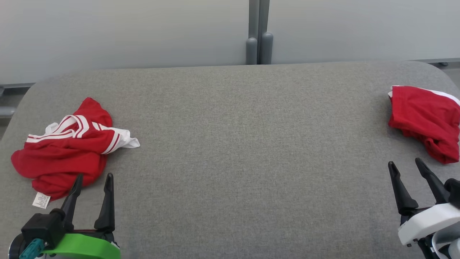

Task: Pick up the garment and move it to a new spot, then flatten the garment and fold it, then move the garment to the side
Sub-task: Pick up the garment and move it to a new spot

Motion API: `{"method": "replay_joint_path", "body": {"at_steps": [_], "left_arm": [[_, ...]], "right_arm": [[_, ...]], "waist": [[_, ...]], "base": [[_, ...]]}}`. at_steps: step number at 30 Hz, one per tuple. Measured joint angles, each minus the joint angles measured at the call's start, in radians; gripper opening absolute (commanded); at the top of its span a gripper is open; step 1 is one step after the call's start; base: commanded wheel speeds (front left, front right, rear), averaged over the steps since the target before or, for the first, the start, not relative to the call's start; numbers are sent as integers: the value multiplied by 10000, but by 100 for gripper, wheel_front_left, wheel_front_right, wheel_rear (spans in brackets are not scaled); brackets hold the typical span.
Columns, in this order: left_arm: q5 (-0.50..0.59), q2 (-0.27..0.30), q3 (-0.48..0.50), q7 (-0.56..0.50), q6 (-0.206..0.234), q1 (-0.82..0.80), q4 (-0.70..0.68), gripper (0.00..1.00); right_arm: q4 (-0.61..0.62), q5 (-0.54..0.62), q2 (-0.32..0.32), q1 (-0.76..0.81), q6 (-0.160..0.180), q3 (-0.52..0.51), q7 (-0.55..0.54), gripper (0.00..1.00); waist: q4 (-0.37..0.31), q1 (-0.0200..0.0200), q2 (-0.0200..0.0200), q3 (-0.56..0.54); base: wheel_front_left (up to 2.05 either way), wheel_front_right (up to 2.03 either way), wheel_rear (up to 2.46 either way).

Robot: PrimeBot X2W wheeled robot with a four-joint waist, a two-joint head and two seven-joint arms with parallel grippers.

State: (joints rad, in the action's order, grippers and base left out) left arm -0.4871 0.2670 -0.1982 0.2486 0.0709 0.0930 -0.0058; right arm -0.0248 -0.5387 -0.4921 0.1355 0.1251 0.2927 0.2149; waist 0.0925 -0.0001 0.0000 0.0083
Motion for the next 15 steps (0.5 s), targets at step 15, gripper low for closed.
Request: {"method": "replay_joint_path", "body": {"at_steps": [15], "left_arm": [[-29, -334, 571, 4, 109, 283, 138, 100]], "right_arm": [[571, 917, 871, -503, -240, 1948, -75, 100]], "waist": [[1346, 0, 0, 73]], "base": [[0, 0, 0]]}}
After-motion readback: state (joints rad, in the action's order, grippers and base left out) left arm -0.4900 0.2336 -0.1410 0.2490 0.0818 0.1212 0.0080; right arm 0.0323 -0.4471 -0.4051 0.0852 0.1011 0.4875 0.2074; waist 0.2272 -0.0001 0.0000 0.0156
